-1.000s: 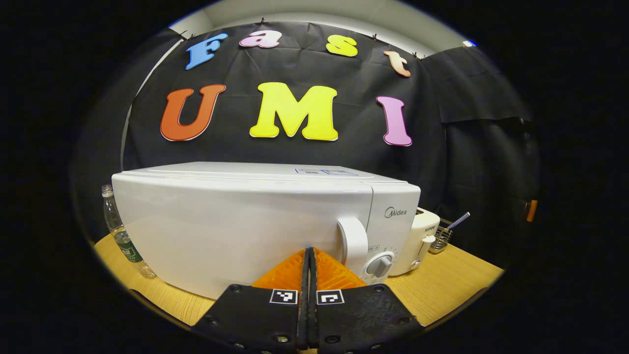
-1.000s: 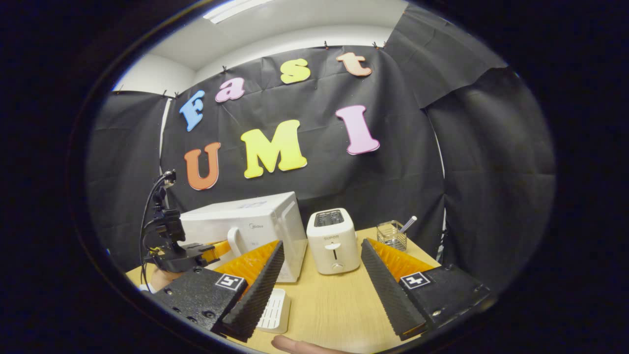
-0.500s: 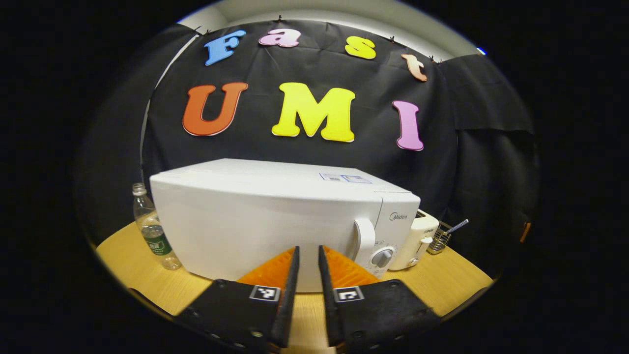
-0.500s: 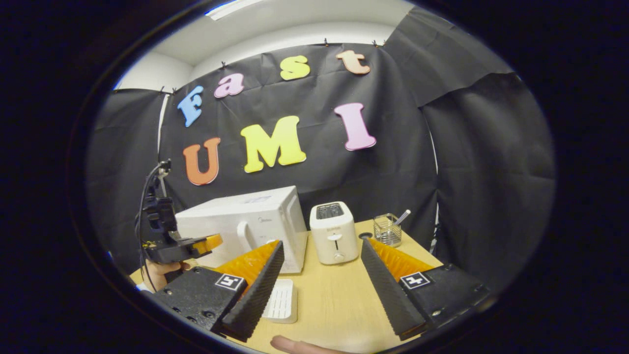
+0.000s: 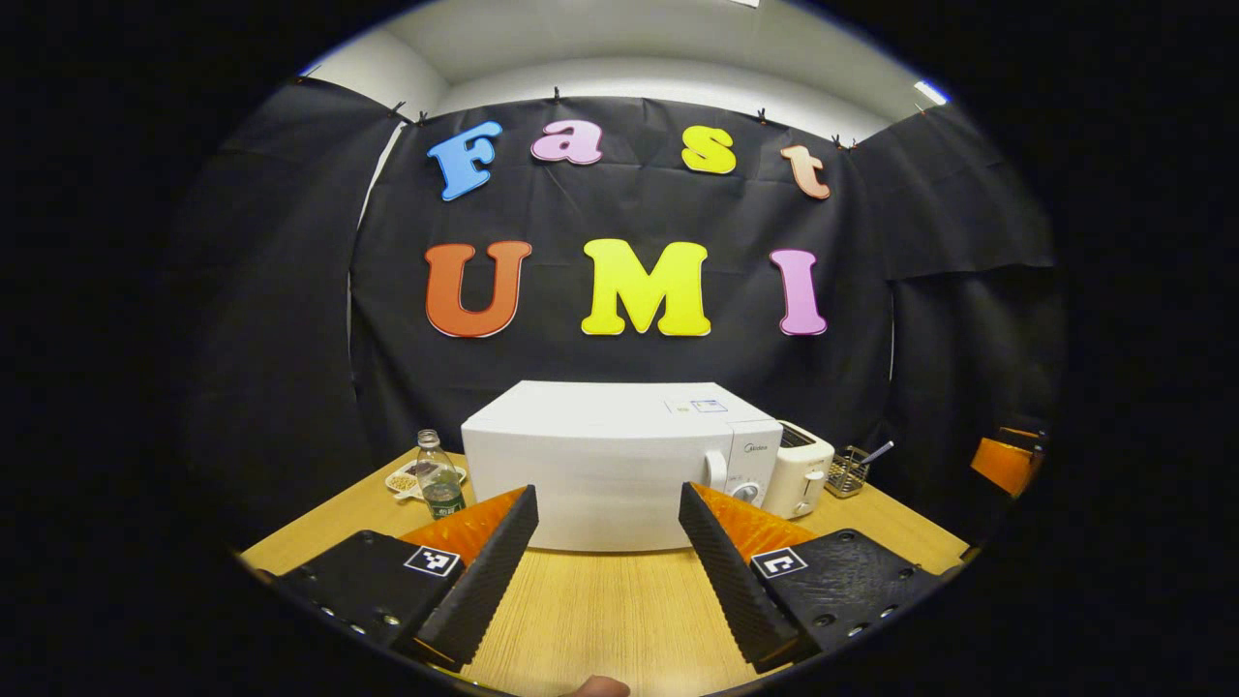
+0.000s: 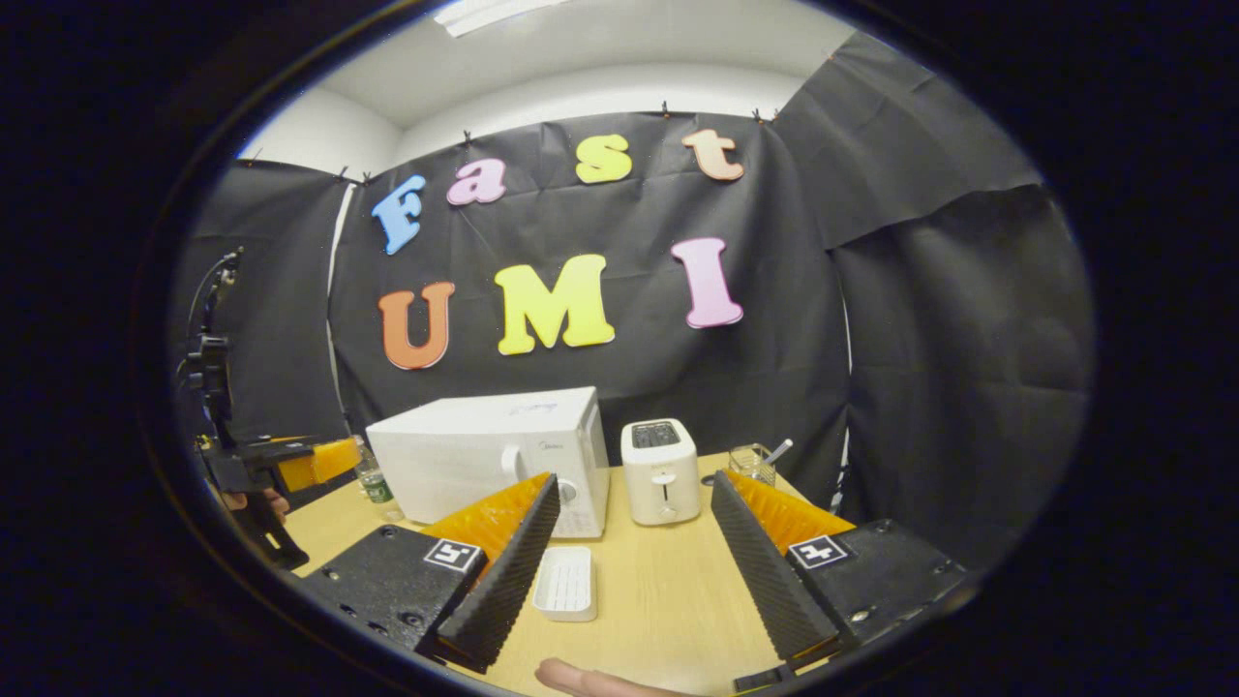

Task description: Open the microwave oven with the left hand, put the food in, and close the microwave oven.

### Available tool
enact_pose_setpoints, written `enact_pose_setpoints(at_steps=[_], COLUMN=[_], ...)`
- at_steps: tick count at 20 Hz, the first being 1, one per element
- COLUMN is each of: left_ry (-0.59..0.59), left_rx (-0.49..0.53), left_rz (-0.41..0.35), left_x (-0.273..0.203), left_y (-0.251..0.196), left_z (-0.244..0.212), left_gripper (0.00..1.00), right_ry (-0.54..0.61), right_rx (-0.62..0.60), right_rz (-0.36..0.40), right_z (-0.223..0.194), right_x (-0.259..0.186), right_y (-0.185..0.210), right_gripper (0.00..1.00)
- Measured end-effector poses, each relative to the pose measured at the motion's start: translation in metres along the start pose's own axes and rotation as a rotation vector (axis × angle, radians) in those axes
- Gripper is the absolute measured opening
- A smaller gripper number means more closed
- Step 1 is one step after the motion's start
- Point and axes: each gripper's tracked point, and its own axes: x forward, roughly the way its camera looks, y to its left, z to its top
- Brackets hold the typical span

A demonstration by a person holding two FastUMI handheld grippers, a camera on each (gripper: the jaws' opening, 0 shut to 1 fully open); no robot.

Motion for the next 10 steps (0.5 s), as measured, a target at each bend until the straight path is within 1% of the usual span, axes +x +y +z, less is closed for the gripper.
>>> enact_pose_setpoints(at_steps=[1, 3, 6, 8, 9, 10], left_ry=[0.001, -0.013, -0.037, -0.073, -0.084, -0.095], left_rx=[-0.009, -0.011, 0.012, 0.025, 0.014, 0.000], left_rz=[-0.009, 0.004, 0.050, 0.095, 0.090, 0.064], left_x=[-0.014, -0.038, -0.074, -0.100, -0.112, -0.124], left_y=[0.002, 0.011, 0.023, 0.031, 0.027, 0.018], left_z=[0.002, 0.012, 0.023, 0.034, 0.038, 0.040], left_gripper=[0.94, 0.94, 0.94, 0.93, 0.94, 0.94], right_ry=[-0.011, -0.036, -0.072, -0.097, -0.105, -0.109], right_rx=[-0.010, -0.030, -0.056, -0.075, -0.084, -0.091], right_rz=[-0.007, -0.006, 0.009, -0.001, -0.002, 0.003], right_z=[0.005, 0.017, 0.031, 0.039, 0.041, 0.043], right_x=[-0.007, -0.022, -0.045, -0.059, -0.066, -0.073], right_y=[0.001, 0.008, 0.022, 0.026, 0.029, 0.033], right_gripper=[1.00, 1.00, 1.00, 1.00, 0.89, 0.89])
